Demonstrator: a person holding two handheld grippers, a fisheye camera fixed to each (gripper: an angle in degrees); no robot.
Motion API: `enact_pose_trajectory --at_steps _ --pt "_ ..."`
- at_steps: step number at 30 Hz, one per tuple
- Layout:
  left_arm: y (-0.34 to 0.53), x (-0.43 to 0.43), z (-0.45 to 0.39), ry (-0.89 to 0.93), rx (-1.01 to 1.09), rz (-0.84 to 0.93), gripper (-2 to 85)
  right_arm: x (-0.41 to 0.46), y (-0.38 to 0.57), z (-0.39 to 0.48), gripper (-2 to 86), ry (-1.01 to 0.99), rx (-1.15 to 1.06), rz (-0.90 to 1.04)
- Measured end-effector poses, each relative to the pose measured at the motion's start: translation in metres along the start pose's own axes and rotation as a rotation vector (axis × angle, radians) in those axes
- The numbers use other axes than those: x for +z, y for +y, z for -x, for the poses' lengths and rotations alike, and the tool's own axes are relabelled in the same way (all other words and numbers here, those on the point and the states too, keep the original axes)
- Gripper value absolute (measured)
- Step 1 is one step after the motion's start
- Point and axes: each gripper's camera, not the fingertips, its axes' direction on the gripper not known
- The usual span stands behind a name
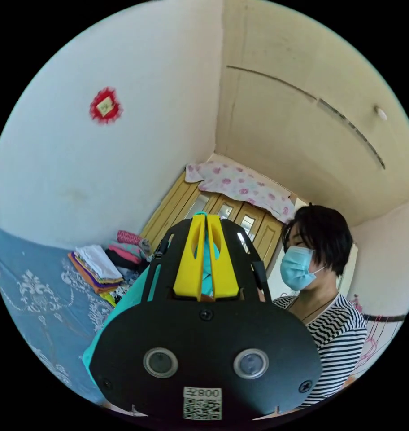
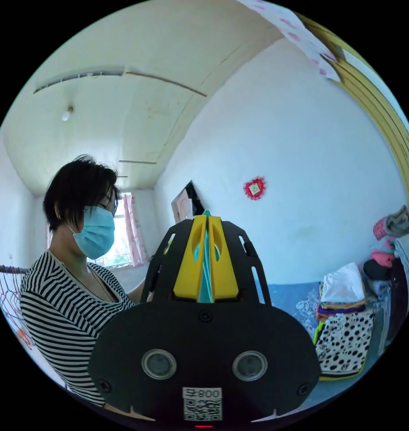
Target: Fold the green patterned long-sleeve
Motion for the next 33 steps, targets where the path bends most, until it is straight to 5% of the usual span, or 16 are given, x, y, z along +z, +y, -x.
enact_pose_trajectory --at_steps 17,28,33 --pt "0.146 -0.209 -0.148 -0.242 0.544 -0.172 0.4 0.097 0.037 0.137 0.2 -0.170 -0.190 -0.021" --pt "0.189 -0.241 -0.061 -0.414 0.518 -0.121 0.5 0.227 0.110 0.105 0.2 -0.145 -0.115 0.043" --pt "0.181 -0.239 0.033 -0.541 0.410 -0.087 0.6 0.361 0.156 0.033 0.3 -0.084 -0.034 0.173"
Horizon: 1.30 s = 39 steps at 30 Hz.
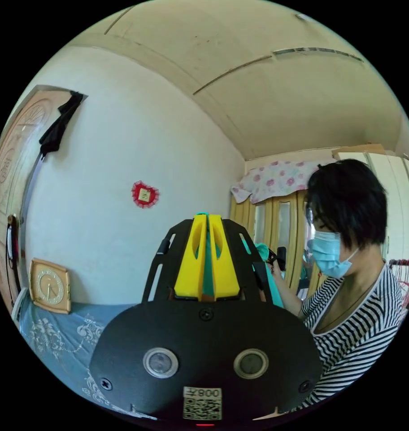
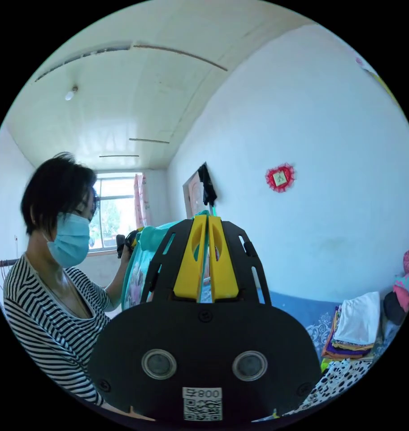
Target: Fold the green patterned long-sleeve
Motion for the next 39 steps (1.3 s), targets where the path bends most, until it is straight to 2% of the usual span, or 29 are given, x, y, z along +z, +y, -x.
enact_pose_trajectory --at_steps 7,12,16,18,20,25,28,33,39 --pt "0.083 0.127 0.167 -0.235 -0.204 0.227 0.8 0.226 0.071 -0.162 0.3 0.102 0.167 0.255" --pt "0.201 0.219 0.300 -0.356 -0.467 0.423 1.7 0.417 0.222 -0.328 0.2 0.179 0.443 0.509" --pt "0.321 0.261 0.385 -0.497 -0.754 0.554 4.0 0.502 0.341 -0.406 -0.1 0.346 0.600 0.712" --pt "0.362 0.264 0.400 -0.499 -0.824 0.548 5.2 0.525 0.407 -0.433 -0.2 0.463 0.668 0.816" --pt "0.395 0.264 0.404 -0.478 -0.877 0.551 6.4 0.525 0.445 -0.442 -0.2 0.492 0.698 0.859" --pt "0.463 0.247 0.359 -0.452 -0.893 0.711 9.0 0.485 0.512 -0.391 0.7 0.411 0.709 0.868" --pt "0.486 0.237 0.314 -0.480 -0.892 0.814 10.1 0.457 0.548 -0.318 3.1 0.451 0.659 0.984" --pt "0.518 0.254 0.261 -0.573 -0.854 1.024 11.5 0.423 0.606 -0.203 7.1 0.625 0.654 1.163" --pt "0.555 0.320 0.240 -0.634 -0.793 1.185 8.9 0.444 0.663 -0.143 7.6 0.797 0.596 1.367"
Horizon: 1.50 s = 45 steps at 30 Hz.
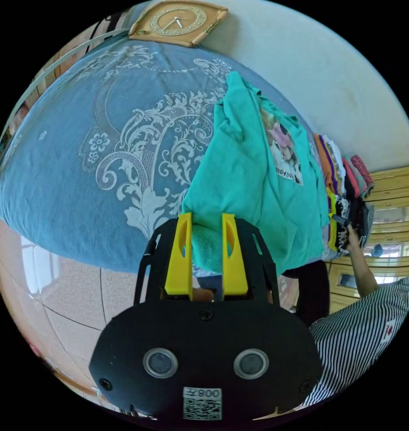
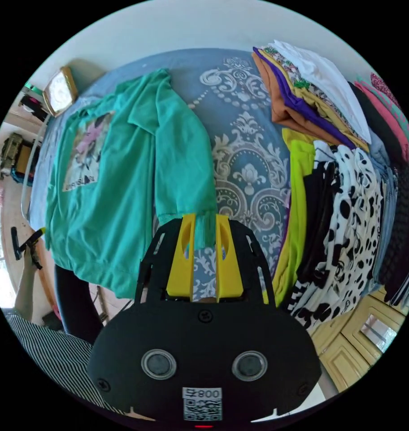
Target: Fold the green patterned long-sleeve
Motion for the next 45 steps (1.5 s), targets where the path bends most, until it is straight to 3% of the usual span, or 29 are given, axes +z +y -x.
enact_pose_trajectory --at_steps 10,14,18,23,28,34,39,45 --pt "-0.011 0.016 -0.085 -0.058 0.074 -0.023 2.5 -0.009 0.036 0.051 1.7 -0.010 -0.021 0.070" --pt "-0.023 -0.021 -0.107 -0.142 0.139 -0.127 2.5 -0.102 0.056 0.045 0.9 -0.086 -0.072 -0.058" --pt "-0.044 -0.099 -0.103 -0.397 0.048 -0.352 3.4 -0.245 0.057 -0.017 0.7 0.070 -0.007 -0.232" --pt "-0.035 -0.119 -0.066 -0.248 -0.187 -0.493 7.6 -0.333 0.061 -0.119 0.4 0.012 0.229 -0.305" --pt "0.019 -0.017 -0.075 -0.048 -0.177 -0.351 9.5 -0.289 0.115 -0.144 0.5 -0.099 0.319 -0.273" --pt "0.097 0.104 -0.096 0.294 -0.232 -0.150 10.0 -0.180 0.223 -0.058 2.1 -0.374 0.121 -0.149" --pt "0.130 0.149 -0.111 0.329 -0.253 -0.041 11.1 -0.106 0.323 0.019 4.9 -0.440 0.034 0.024" --pt "0.144 0.166 -0.120 0.370 -0.260 -0.045 11.9 -0.086 0.385 0.044 7.3 -0.515 0.056 0.090"
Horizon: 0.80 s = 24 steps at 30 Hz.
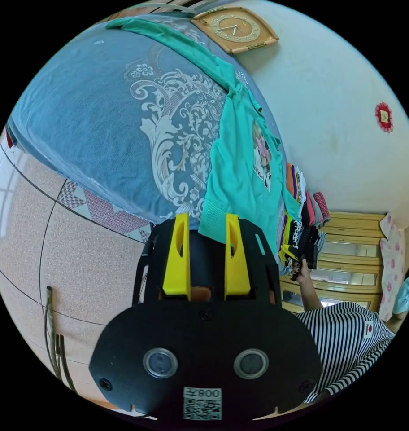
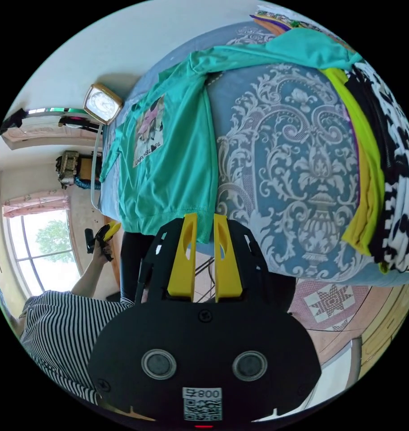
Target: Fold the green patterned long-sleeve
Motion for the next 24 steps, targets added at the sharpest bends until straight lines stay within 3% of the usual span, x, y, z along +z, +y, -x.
enact_pose_trajectory --at_steps 15,19,24 --pt "0.019 0.044 -0.007 -0.034 0.005 0.080 10.2 0.011 0.063 0.017 5.9 0.055 0.067 0.053" --pt "0.025 0.052 -0.012 -0.093 -0.008 0.092 7.6 0.002 0.069 0.019 4.1 0.067 0.075 0.064" --pt "0.034 0.045 -0.012 -0.013 -0.004 0.080 2.5 -0.008 0.078 0.027 1.4 0.070 0.059 0.087"
